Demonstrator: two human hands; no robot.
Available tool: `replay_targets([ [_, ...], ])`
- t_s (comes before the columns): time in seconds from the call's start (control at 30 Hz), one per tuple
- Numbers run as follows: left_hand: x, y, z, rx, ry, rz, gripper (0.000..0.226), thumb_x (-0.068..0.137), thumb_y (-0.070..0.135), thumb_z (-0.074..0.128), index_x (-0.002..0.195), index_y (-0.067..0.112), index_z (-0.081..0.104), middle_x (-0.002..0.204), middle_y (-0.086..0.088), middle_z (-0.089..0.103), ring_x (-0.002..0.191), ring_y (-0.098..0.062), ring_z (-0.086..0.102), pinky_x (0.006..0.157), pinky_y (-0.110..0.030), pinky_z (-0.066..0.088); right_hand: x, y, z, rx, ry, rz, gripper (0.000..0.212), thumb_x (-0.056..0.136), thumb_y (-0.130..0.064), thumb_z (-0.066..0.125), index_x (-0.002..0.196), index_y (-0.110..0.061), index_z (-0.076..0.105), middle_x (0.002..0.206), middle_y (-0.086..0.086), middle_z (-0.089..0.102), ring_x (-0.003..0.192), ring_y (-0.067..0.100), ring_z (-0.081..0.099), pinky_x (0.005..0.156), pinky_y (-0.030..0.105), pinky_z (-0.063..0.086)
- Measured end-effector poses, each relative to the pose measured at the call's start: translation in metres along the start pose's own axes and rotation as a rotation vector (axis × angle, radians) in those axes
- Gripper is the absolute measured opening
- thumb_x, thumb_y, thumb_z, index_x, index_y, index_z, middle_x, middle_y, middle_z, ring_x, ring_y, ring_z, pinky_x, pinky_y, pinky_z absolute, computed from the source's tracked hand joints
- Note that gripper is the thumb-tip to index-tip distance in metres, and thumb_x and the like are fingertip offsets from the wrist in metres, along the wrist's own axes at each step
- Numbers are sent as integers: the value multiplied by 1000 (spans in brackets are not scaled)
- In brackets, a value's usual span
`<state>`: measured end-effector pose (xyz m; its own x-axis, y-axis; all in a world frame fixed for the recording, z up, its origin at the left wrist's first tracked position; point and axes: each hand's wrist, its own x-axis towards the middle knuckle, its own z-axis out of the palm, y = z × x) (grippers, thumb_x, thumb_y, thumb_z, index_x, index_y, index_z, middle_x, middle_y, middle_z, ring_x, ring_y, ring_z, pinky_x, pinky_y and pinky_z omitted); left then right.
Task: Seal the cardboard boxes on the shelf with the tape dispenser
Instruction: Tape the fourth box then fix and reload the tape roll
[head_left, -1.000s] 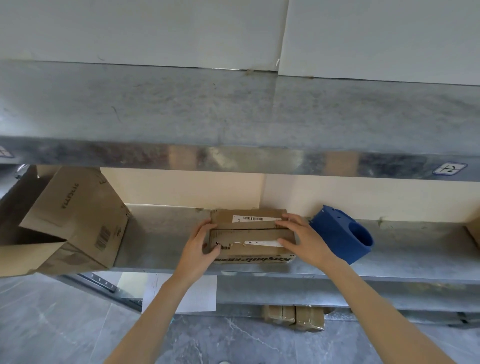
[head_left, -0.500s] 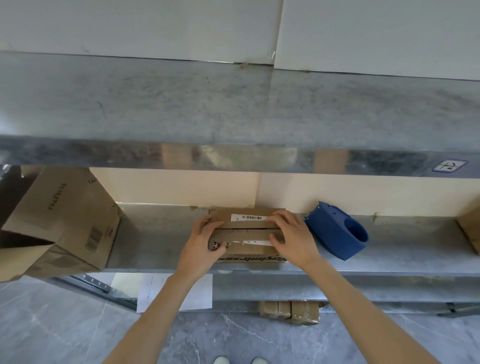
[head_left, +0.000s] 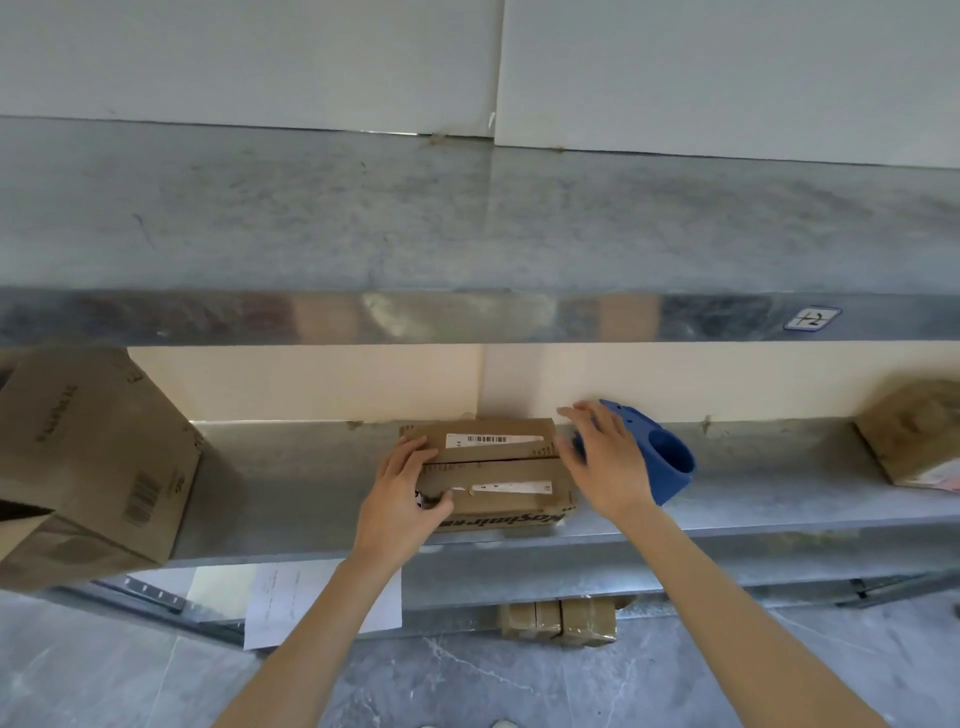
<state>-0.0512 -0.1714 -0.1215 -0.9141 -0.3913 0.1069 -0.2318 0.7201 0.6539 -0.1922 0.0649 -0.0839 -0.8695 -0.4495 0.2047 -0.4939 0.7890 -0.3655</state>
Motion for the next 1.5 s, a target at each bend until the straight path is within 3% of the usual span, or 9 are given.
replay_targets([
  [0.3, 3, 19, 18, -22, 7, 9, 51, 84, 35, 72, 131, 23, 58, 147, 15, 42, 140, -7, 35, 85, -33, 57, -7, 77, -27, -183, -128, 228, 56, 96, -38, 57, 143, -29, 28, 122, 6, 50, 105, 27, 52, 62, 35, 49],
  [0.4, 3, 19, 19, -18, 10, 6, 50, 85, 34, 71, 132, 23, 57, 148, 15, 41, 139, -7, 35, 82, -29, 56, -7, 87, -28, -170, -264, 219, 68, 96, -42, 56, 151, -34, 17, 121, 5, 54, 105, 27, 55, 67, 36, 52],
  [0.5, 3, 18, 20, -12, 14, 11, 50, 85, 34, 72, 131, 24, 57, 148, 16, 41, 138, -4, 36, 74, -14, 46, -4, 91, -28, -140, -372, 178, 72, 97, -36, 56, 154, -39, 11, 105, 4, 62, 79, 22, 63, 61, 35, 56],
  [0.7, 5, 13, 20, 7, -19, 9, 49, 87, 36, 71, 132, 27, 55, 149, 19, 38, 135, -3, 38, 73, -8, 39, 3, 106, -28, 14, -525, 88, 73, 98, -28, 59, 153, -42, 13, 72, 7, 58, 55, 16, 52, 51, 28, 41],
  [1.1, 5, 13, 16, 2, -47, 2, 49, 90, 39, 68, 135, 28, 54, 152, 22, 34, 137, -2, 37, 85, -22, 50, 25, 109, -21, 49, -665, 34, 92, 99, -20, 57, 151, -47, -12, 56, 8, 45, 52, 17, 45, 51, 23, 37],
  [1.2, 6, 13, 15, 2, -62, 11, 50, 90, 40, 68, 136, 27, 53, 152, 20, 34, 134, -1, 40, 86, -19, 48, 29, 112, -19, 102, -680, 47, 96, 96, -23, 61, 147, -56, -13, 94, 14, 66, 72, 21, 62, 65, 27, 49],
  [1.3, 5, 14, 14, -15, -57, 11, 49, 90, 39, 68, 136, 26, 54, 151, 20, 35, 130, 4, 39, 85, -20, 48, 31, 109, -24, 222, -672, 75, 98, 94, -22, 63, 145, -61, -11, 158, 0, 33, 126, 26, 51, 100, 33, 46],
  [1.37, 4, 15, 14, -18, -57, 8, 49, 91, 37, 68, 136, 26, 54, 152, 20, 34, 127, 10, 34, 87, -18, 44, 30, 108, -25, 281, -691, 89, 98, 95, -19, 63, 143, -62, -11, 164, -9, 14, 140, 27, 36, 109, 33, 37],
  [1.5, 4, 17, 14, -3, -65, 11, 49, 92, 37, 67, 138, 26, 52, 152, 19, 33, 123, 15, 30, 83, -13, 40, 30, 110, -24, 252, -709, 125, 99, 95, -25, 63, 140, -68, -14, 162, 2, 22, 136, 32, 41, 110, 42, 40],
])
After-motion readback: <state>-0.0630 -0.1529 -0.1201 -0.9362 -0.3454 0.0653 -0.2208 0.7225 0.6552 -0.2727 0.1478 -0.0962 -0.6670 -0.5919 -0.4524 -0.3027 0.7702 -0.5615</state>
